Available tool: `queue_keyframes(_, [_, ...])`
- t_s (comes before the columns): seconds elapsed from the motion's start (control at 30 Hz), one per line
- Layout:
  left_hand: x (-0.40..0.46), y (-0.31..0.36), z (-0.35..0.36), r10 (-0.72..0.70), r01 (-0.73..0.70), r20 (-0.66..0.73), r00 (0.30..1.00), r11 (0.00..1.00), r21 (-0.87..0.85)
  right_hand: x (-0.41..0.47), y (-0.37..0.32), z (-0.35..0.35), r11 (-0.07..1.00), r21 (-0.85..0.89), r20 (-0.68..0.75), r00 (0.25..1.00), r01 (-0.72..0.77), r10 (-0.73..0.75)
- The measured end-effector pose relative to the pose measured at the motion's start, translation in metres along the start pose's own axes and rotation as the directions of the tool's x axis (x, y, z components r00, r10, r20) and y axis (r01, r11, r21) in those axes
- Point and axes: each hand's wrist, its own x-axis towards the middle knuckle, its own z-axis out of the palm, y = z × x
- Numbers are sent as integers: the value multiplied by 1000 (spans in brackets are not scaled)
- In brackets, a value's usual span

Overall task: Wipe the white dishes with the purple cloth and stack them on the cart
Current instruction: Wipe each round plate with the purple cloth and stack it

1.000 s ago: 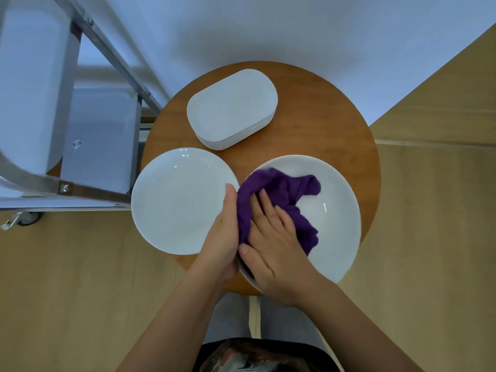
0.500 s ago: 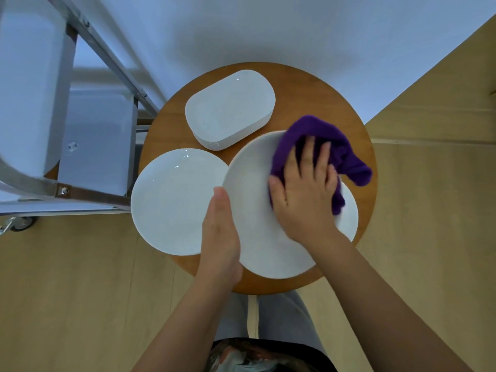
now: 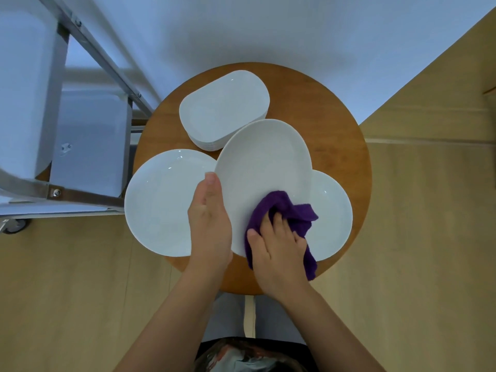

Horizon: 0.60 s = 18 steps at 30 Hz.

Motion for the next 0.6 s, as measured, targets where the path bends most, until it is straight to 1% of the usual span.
queue_keyframes(0.1, [-2,0,3,-14,14,-27,1000,1000,3,-7,-4,-4,990,72,80,989,120,-125])
queue_keyframes(0.17, [0,0,4,-32,32,-33,999,999,-10,-13,-8,-11,954,221,105,968,202,-229])
queue_keyframes(0.23, [2,-1,2,-73,71,-37,997,997,-38,-18,-8,-17,901,352,116,944,252,-310])
queue_keyframes(0.3, [5,0,-1,-117,114,-26,993,990,-77,-24,0,-24,862,403,132,913,307,-387])
queue_keyframes(0.33, [6,2,-3,-134,132,-18,991,987,-90,-27,5,-27,857,396,158,895,329,-417])
queue_keyframes(0.37, [7,4,-5,-147,145,-9,989,984,-105,-30,10,-29,861,339,158,880,379,-449])
queue_keyframes(0.4, [8,6,-7,-157,156,-2,988,981,-114,-32,14,-29,858,205,121,858,471,-500])
queue_keyframes(0.43, [9,8,-7,-166,165,4,986,979,-118,-34,17,-28,847,39,66,844,530,-532])
queue_keyframes(0.47, [9,10,-8,-168,167,5,986,979,-120,-36,19,-31,857,-57,16,858,513,-513])
queue_keyframes(0.5, [9,11,-8,-159,159,8,987,980,-123,-36,22,-36,894,-23,-3,895,447,-447])
queue_keyframes(0.53, [9,12,-7,-146,145,6,989,982,-122,-35,25,-45,924,119,-23,931,363,-363])
queue_keyframes(0.57, [10,12,-8,-136,135,1,991,984,-117,-33,29,-55,905,341,-12,963,256,-268])
queue_keyframes(0.6, [9,13,-8,-131,130,-1,991,985,-113,-31,33,-64,829,535,-18,983,162,-181])
